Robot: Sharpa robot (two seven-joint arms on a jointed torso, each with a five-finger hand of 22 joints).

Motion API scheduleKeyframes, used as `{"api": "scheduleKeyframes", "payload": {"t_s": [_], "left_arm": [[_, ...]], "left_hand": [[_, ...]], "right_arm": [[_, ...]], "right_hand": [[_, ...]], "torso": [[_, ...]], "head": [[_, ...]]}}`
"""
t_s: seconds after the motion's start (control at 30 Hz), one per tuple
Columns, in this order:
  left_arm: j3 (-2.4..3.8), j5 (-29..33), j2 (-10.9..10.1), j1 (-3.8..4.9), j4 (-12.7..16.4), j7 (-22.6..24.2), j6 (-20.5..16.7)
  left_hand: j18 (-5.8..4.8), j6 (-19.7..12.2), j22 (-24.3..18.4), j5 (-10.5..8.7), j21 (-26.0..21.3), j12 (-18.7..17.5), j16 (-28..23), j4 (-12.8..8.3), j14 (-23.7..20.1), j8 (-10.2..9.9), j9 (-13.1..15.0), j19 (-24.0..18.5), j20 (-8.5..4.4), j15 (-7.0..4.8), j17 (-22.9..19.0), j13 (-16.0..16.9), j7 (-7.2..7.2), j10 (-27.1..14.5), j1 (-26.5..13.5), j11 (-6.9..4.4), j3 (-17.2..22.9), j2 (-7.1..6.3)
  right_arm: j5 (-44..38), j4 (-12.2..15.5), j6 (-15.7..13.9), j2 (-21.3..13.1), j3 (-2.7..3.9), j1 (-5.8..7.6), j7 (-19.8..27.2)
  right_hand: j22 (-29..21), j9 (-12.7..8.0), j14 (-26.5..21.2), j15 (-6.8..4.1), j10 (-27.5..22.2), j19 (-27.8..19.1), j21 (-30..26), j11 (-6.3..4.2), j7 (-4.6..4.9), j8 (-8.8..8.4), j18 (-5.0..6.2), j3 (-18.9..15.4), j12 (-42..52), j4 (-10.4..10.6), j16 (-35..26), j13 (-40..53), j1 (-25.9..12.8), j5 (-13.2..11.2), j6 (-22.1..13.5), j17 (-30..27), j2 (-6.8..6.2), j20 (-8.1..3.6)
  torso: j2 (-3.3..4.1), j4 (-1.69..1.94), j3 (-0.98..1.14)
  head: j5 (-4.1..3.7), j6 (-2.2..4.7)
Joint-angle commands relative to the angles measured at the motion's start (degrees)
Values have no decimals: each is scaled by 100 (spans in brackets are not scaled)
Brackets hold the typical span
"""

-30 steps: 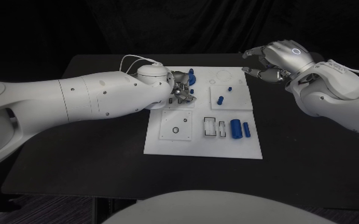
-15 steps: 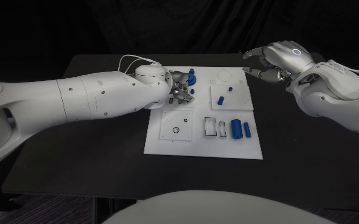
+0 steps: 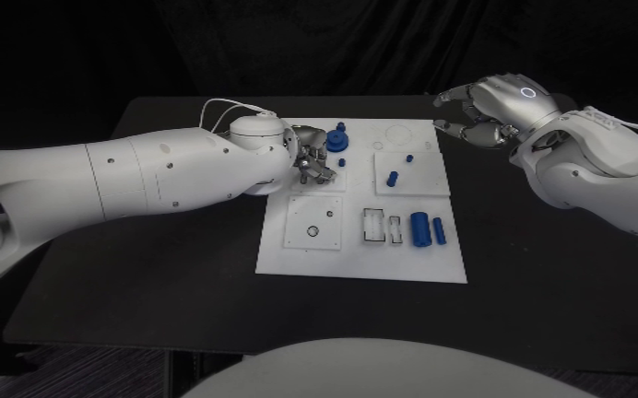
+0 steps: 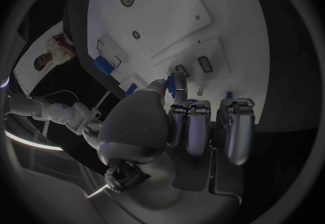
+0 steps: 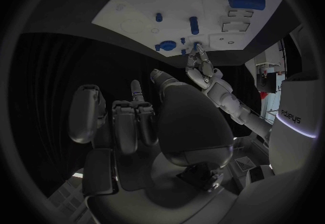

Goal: Assemble the parts on the task board

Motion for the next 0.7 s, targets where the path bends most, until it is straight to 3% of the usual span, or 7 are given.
{"api": "scheduleKeyframes", "payload": {"t_s": [0.03, 0.2, 0.5, 0.7], "left_arm": [[3, 62, -81, -12, 94, -16, -226], [3, 597, -192, -12, 147, -130, -271], [3, 835, -293, -12, 204, -299, -297], [3, 867, -291, -12, 216, -394, -390]], "left_hand": [[-6, 67, 1111, 16, -36, -24, 15, 6, 585, -31, 25, 279, -37, -41, 1506, 1508, -21, 606, -23, -48, 83, -62], [-7, 100, 1119, 15, -37, -24, 15, 13, 585, -67, 103, 284, -51, -53, 1506, 1508, -31, 606, -28, -60, 395, -166], [-4, 115, 1111, 4, -47, -24, 15, 55, 585, -89, 168, 276, -53, -53, 1506, 1508, -22, 606, -93, -57, 599, -228], [-8, 127, 1125, 0, -40, -24, 15, 72, 585, -92, 187, 288, -53, -54, 1506, 1508, -21, 606, -124, -57, 650, -234]], "right_arm": [[27, 0, 102, -21, 4, -1, -165], [29, -13, 147, -17, 4, -1, -193], [30, -12, 241, -10, 4, -1, -240], [30, -14, 298, 3, 4, -1, -271]], "right_hand": [[997, -9, 600, 10, 617, -44, -30, 23, -11, -22, 27, 39, 15, 1, 17, 1509, 61, 24, 43, 1510, -3, -10], [992, -21, 600, 10, 617, -54, -50, 24, -10, -29, 31, 57, 15, -16, 17, 1509, 86, 24, 58, 1510, 5, -9], [984, -56, 600, 12, 617, -67, -81, 26, -7, -52, 37, 109, 15, -78, 17, 1509, 167, 24, 85, 1510, 20, -6], [978, -75, 600, 13, 617, -80, -109, 28, -6, -60, 42, 141, 15, -112, 17, 1509, 208, 25, 107, 1510, 33, -5]], "torso": [[-3, -4, 0], [1, -6, 2], [-4, 18, 3], [5, -6, -4]], "head": [[25, -1], [43, -1], [47, -1], [84, -1]]}}
